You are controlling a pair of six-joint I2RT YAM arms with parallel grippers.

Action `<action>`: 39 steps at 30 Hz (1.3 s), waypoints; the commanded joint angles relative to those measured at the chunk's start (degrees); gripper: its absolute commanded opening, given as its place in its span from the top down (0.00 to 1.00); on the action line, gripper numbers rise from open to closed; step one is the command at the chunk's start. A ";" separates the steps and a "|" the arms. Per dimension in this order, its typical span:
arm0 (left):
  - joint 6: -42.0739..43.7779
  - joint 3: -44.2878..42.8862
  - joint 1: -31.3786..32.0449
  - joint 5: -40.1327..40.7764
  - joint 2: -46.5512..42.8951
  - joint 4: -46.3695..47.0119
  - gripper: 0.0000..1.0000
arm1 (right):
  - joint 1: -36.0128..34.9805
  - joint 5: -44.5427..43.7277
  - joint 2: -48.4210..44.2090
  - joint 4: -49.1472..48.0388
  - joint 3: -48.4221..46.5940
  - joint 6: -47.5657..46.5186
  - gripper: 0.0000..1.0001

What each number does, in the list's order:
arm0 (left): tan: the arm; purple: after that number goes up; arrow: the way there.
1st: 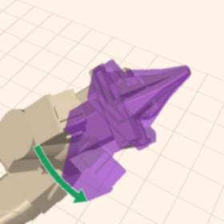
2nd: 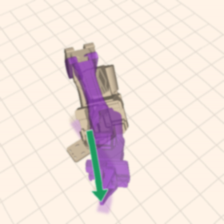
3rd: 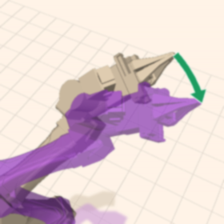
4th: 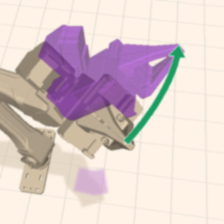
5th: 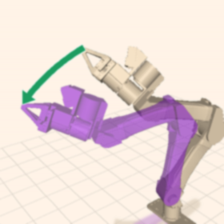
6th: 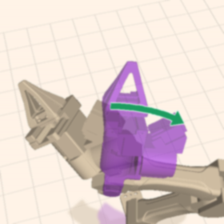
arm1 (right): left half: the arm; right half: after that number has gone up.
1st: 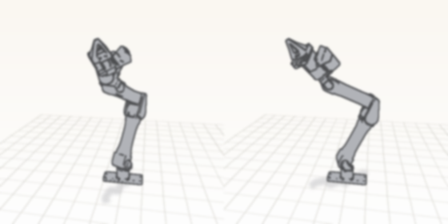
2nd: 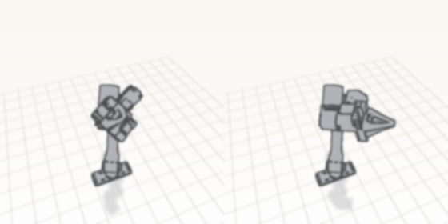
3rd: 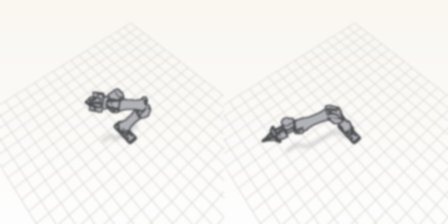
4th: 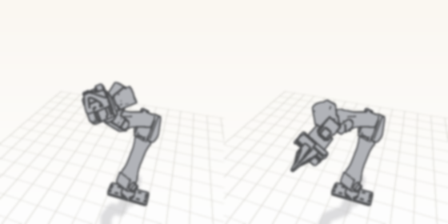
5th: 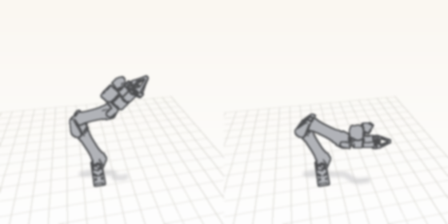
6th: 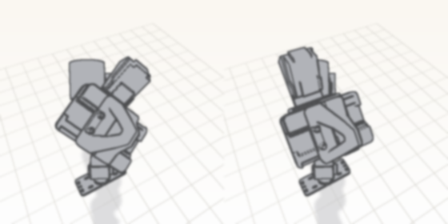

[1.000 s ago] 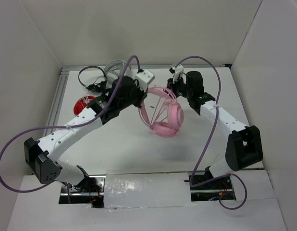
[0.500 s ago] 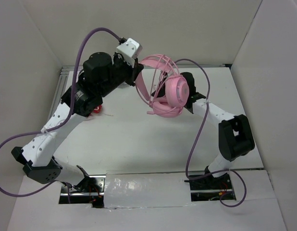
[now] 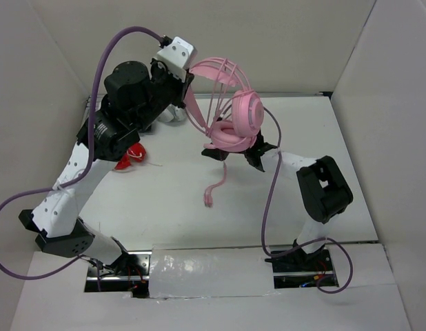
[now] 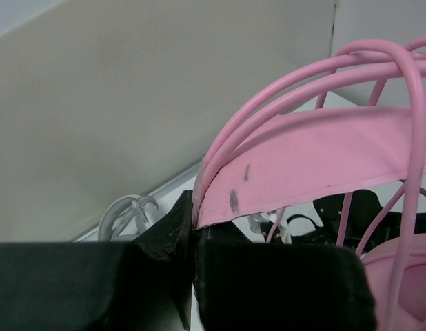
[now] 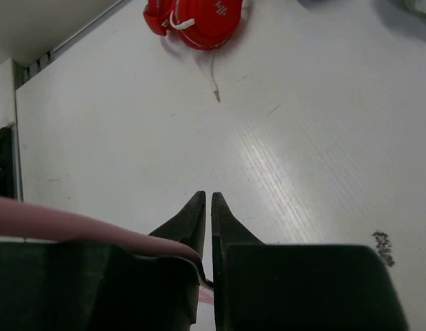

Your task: Wrap the headphones

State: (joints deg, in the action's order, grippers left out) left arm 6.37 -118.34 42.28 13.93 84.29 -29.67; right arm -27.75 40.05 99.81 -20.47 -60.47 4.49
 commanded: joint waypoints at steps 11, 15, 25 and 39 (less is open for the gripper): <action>3.03 -6.72 0.08 9.18 -1.32 16.22 1.00 | -5.47 0.81 1.70 -6.77 7.11 3.50 0.80; 5.14 -7.16 0.08 11.19 -1.06 18.76 1.00 | -6.09 1.08 2.76 -7.65 8.26 4.74 0.85; 23.36 -6.26 -1.23 24.48 5.35 38.59 1.00 | -12.59 -8.40 -2.16 -16.00 23.89 12.29 1.00; -20.05 -6.99 -8.35 15.69 7.82 6.31 1.00 | -16.90 -17.11 -9.54 -7.75 17.32 10.63 1.00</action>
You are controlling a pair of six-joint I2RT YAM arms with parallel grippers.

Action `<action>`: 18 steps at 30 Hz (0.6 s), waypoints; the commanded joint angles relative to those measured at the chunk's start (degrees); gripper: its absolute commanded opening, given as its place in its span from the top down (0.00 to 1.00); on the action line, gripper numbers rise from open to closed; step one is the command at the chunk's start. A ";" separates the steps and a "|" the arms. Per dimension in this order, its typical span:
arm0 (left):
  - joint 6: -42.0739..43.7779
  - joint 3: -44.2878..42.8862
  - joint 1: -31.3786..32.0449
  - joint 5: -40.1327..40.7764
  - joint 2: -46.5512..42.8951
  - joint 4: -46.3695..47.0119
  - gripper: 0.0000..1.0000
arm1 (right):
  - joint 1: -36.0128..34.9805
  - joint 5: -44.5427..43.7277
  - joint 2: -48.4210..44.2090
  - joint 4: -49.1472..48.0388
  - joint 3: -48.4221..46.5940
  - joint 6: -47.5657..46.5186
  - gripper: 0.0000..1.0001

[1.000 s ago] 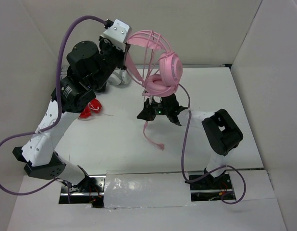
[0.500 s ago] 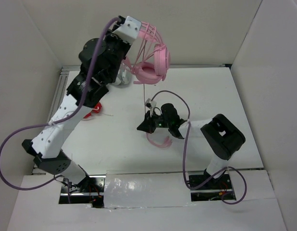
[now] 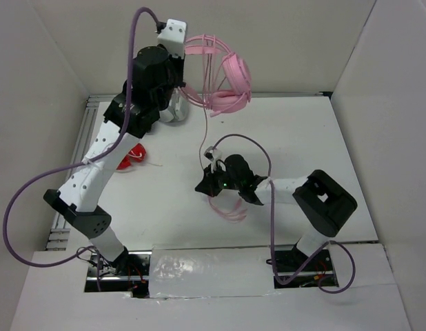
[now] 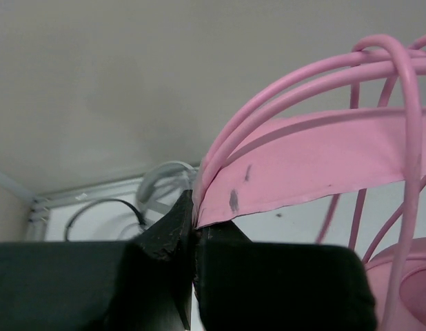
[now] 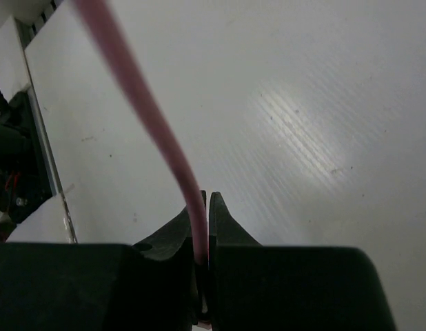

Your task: Wrap the headphones

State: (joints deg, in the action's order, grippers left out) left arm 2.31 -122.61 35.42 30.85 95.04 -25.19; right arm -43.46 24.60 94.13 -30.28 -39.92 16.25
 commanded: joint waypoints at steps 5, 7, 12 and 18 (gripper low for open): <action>-32.07 -0.10 -9.13 -14.89 -3.37 -6.62 1.00 | -3.38 -4.55 -5.88 6.72 -4.64 -1.40 1.00; -32.72 2.89 -10.98 -16.70 -3.81 -5.40 1.00 | -3.47 -4.73 -6.93 6.64 -3.85 -1.40 1.00; -34.47 -2.88 -16.50 -12.39 1.01 -11.10 1.00 | -5.05 -8.07 -12.03 11.03 0.18 -2.37 1.00; -39.39 -8.34 -24.16 -14.95 5.32 -15.59 1.00 | -10.39 -6.32 -13.45 12.27 4.41 -2.62 1.00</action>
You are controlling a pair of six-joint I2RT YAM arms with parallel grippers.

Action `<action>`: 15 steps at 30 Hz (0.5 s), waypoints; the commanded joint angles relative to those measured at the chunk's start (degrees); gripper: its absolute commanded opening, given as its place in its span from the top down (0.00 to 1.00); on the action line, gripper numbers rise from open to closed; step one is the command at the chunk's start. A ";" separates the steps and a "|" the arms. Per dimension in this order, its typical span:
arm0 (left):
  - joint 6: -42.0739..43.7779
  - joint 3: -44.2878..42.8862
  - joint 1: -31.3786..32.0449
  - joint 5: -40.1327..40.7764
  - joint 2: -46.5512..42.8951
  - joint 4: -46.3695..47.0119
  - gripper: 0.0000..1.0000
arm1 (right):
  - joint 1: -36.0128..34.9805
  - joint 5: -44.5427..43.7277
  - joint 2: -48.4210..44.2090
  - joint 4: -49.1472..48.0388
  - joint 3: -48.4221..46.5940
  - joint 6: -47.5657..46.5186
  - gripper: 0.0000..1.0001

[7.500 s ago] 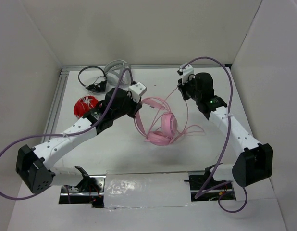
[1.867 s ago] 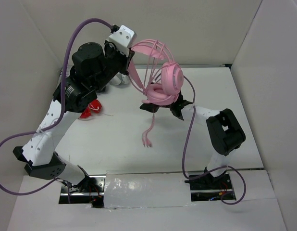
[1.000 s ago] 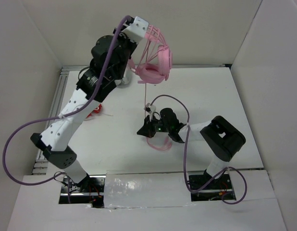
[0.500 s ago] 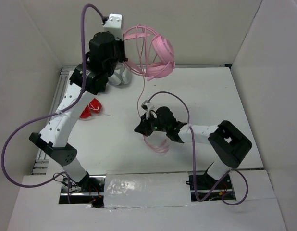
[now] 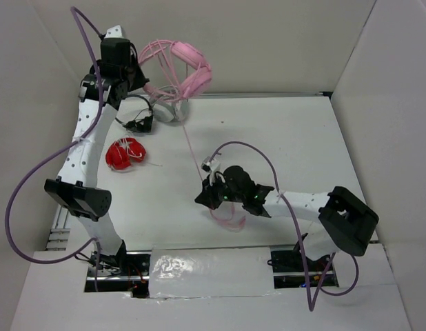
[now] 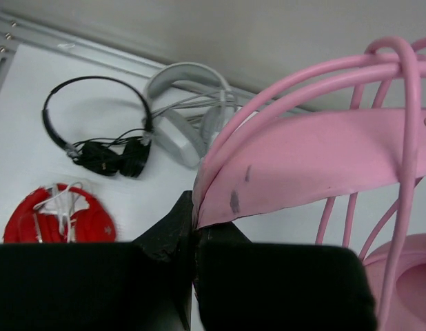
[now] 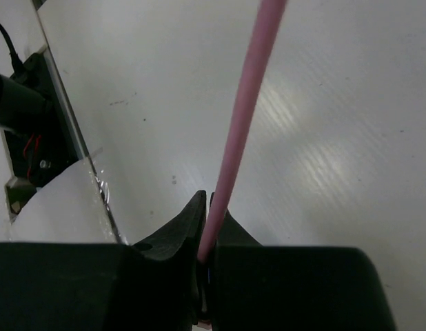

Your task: Wrap the headphones

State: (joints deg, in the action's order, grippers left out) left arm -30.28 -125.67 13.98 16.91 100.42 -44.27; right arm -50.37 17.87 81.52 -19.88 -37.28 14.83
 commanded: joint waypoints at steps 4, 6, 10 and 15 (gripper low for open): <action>-4.35 -7.40 -3.25 5.41 3.29 3.32 1.00 | -8.33 -5.81 -1.71 5.98 0.81 -2.00 1.00; -3.82 -6.53 -4.48 6.64 3.55 3.66 1.00 | -10.00 -11.09 -3.81 8.61 1.06 -2.00 1.00; -4.34 -5.12 -8.34 1.14 3.55 2.80 1.00 | -10.63 -17.24 -6.63 11.35 2.29 0.02 1.00; -5.41 -0.46 -12.48 -6.96 0.22 4.89 1.00 | -8.26 -25.42 -1.46 13.64 0.28 2.65 1.00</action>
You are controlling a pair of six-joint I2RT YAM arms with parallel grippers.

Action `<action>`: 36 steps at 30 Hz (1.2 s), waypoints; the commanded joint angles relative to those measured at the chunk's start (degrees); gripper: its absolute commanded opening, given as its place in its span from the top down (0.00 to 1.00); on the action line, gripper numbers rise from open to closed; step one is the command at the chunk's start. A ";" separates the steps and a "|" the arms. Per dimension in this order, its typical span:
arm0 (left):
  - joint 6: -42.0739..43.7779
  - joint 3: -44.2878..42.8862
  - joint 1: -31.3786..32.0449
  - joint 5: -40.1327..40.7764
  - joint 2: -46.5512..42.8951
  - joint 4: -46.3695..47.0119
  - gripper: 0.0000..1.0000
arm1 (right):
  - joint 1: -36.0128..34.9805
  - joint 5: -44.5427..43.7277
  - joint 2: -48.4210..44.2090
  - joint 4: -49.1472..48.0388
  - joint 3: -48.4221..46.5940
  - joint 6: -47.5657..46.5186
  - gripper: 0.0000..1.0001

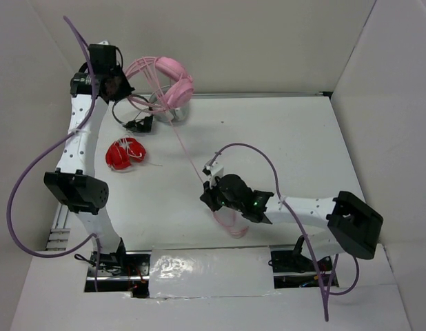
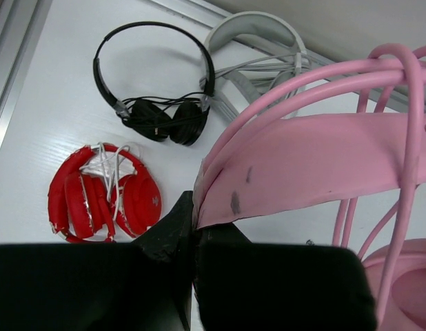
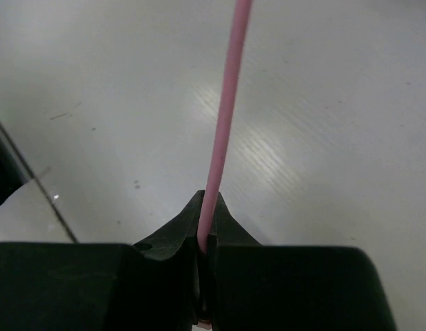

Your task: Wrap the headphones

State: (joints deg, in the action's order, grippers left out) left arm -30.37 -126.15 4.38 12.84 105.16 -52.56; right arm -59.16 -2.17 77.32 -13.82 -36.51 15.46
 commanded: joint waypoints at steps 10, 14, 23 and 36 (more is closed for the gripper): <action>-3.46 -6.92 -3.86 -0.21 -0.31 9.75 1.00 | 7.04 1.82 0.84 2.39 2.23 0.27 1.00; -4.79 -4.38 -2.46 5.15 1.26 9.83 1.00 | 3.80 2.97 -5.48 7.30 1.62 -3.85 1.00; -3.74 3.42 3.52 13.59 6.19 11.24 1.00 | -0.17 -14.85 -10.79 21.29 -9.88 -11.50 1.00; 18.21 18.29 13.89 12.12 7.08 29.06 1.00 | 2.46 -40.80 -2.44 18.77 -21.76 -27.31 1.00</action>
State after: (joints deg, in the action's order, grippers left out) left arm -17.96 -109.36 15.64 25.74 114.67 -35.70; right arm -57.67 -37.82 74.24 8.97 -55.40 -5.50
